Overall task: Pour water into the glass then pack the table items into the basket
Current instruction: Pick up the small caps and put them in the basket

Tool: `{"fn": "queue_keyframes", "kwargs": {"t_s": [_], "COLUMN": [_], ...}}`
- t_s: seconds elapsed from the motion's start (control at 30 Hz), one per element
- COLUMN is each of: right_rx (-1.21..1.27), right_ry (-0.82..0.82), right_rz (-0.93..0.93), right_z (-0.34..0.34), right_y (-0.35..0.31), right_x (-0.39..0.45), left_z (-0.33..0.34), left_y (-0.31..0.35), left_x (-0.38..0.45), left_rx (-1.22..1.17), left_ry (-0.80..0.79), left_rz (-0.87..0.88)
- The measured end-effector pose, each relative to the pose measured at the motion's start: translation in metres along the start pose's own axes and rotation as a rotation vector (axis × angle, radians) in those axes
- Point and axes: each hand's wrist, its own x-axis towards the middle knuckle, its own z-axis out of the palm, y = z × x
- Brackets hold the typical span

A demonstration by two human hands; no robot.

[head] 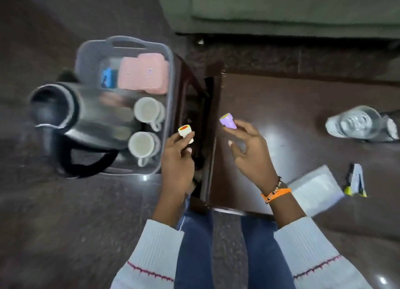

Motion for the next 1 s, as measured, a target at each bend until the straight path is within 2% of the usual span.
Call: {"fn": "queue_keyframes", "kwargs": {"t_s": [0.13, 0.23, 0.33, 0.5, 0.63, 0.73, 0.9, 1.0], "right_rx": [-0.020, -0.075, -0.172, -0.367, -0.435, -0.425, -0.345, -0.295], "right_ry": [-0.082, -0.089, -0.079, -0.131, -0.179, -0.205, -0.148, -0.138], "right_rz": [-0.090, -0.148, -0.187, -0.213, -0.212, -0.209, -0.198, -0.129], "right_z": [0.056, 0.091, 0.109, 0.118, 0.118, 0.117, 0.110, 0.102], "right_y": [-0.060, -0.090, -0.099, -0.097, -0.096, -0.099, -0.098, -0.091], "right_x": [0.031, 0.051, 0.072, 0.101, 0.115, 0.121, 0.117, 0.111], "left_z": [-0.075, -0.107, -0.111, -0.109, -0.114, -0.113, -0.115, -0.119], "left_y": [-0.015, -0.018, -0.008, 0.015, 0.022, 0.024, 0.031, 0.030], "left_x": [0.030, 0.055, 0.072, 0.100, 0.132, 0.142, 0.144, 0.137], "left_rx": [-0.025, -0.008, 0.089, 0.294, 0.570, 0.698, 0.652, 0.579], "left_ry": [0.107, 0.079, -0.002, 0.026, -0.130, -0.177, -0.174, -0.100], "left_rz": [-0.024, -0.054, -0.023, -0.019, -0.050, -0.047, -0.098, -0.109]}}
